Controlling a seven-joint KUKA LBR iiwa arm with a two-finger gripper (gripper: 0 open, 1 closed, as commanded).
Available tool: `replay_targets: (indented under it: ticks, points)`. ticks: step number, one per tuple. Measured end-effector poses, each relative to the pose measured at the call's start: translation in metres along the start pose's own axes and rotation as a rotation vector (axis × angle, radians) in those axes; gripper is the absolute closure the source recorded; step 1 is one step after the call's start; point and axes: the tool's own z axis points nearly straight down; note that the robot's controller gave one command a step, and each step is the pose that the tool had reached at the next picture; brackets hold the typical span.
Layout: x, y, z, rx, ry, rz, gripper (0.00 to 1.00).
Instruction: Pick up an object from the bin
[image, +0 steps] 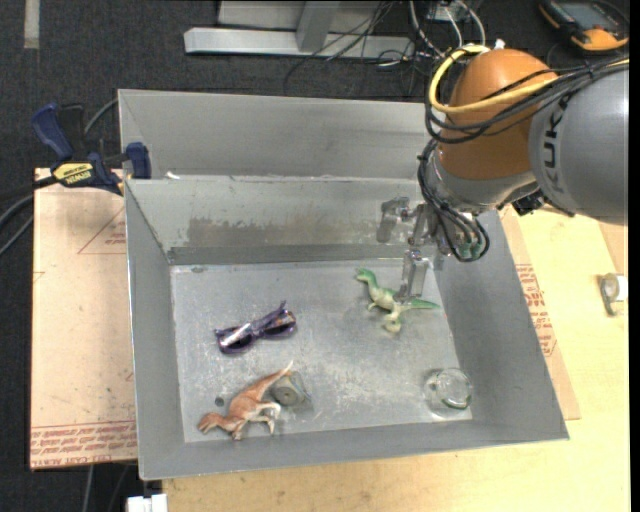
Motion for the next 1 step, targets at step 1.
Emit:
replay_targets:
  ticks: [1]
  points:
    - [-0.0012,0.0001,-0.0051,0.001,-0.007,-0.001,0.00]
